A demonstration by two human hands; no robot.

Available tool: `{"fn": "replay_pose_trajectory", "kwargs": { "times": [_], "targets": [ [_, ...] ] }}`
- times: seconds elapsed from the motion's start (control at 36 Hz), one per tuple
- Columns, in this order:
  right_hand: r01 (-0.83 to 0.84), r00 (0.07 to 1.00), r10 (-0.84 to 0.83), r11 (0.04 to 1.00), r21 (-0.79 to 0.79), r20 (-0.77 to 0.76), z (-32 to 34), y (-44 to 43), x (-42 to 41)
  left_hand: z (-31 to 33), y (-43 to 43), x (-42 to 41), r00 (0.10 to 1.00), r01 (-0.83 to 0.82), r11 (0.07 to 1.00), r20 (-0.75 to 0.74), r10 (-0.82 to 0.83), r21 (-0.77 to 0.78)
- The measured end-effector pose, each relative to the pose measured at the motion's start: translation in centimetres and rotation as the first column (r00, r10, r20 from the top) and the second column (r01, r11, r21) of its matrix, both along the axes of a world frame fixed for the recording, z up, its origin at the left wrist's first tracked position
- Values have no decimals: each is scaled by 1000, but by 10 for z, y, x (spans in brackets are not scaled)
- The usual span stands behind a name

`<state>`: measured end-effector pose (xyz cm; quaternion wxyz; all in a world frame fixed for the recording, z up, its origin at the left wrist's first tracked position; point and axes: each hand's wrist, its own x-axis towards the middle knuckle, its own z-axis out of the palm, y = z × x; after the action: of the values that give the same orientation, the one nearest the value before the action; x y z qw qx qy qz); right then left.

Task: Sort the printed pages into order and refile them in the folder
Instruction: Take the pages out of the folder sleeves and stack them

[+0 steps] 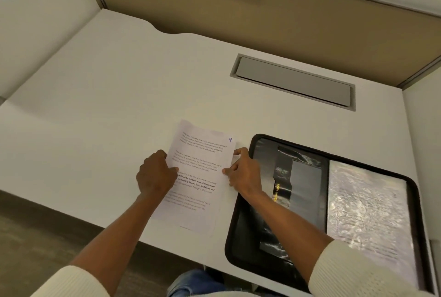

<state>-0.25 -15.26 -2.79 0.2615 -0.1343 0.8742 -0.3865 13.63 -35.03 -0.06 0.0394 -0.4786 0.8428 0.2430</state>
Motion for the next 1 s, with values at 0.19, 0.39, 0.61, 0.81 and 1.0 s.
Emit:
{"fn": "replay_pose_trajectory", "kwargs": {
  "times": [0.19,0.39,0.61,0.81,1.0],
  "targets": [
    [30,999,-30,999,-15,32,-1,1,-4,-3,3,-4,998,55,990,19,-53,-127],
    [11,996,-11,1000,-2,-83,1,18,-9,-1,14,-14,987,120,968,135,-91,-221],
    [-13,949,21,1000,27,-313,20,87,-15,3,85,-44,960,272,944,-22,-281,-185],
    [82,928,-48,994,78,-371,22,180,-36,15,191,-80,826,527,839,-151,-544,-136],
    [166,911,-66,963,214,-407,19,279,-61,13,283,-111,654,717,685,-213,-726,-130]
  ]
}}
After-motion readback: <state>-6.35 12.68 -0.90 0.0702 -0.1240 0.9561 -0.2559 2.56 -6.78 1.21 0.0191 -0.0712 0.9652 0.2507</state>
